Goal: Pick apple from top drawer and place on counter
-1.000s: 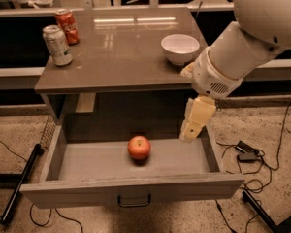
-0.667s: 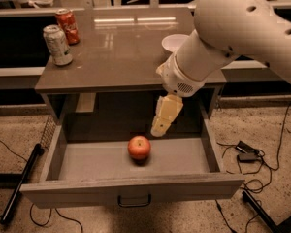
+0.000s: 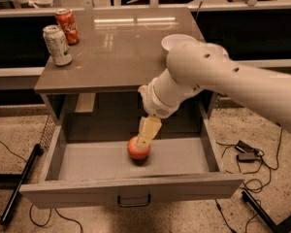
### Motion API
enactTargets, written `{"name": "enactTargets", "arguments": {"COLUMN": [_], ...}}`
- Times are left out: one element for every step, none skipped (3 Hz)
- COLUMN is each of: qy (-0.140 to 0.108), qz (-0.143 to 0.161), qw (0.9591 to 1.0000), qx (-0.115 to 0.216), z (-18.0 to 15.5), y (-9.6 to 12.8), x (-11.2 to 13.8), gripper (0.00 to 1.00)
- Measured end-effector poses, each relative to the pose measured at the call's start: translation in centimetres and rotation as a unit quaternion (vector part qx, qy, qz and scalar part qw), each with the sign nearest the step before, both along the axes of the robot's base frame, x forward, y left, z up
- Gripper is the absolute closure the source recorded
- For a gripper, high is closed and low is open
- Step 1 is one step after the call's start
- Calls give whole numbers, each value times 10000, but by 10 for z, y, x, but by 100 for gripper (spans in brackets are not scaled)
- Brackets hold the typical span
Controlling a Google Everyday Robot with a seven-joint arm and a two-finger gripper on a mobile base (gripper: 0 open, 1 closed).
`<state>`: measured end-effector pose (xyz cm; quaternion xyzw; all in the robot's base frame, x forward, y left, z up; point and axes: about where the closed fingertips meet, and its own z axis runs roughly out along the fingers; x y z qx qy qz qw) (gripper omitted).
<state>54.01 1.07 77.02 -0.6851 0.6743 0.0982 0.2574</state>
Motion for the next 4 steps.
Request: {"name": "enactTargets", "arguments": {"qy": [-32,-60,231,433], "qz": [217,277,226,292], "qw": [9997,9995,9994,9986], "qx": [109,117,82,-10], "z": [-41,-47,-78,-101], "y": [-7,-8,-5,6], "x": [-2,-2,3,7], "gripper": [0,0,0,0]}}
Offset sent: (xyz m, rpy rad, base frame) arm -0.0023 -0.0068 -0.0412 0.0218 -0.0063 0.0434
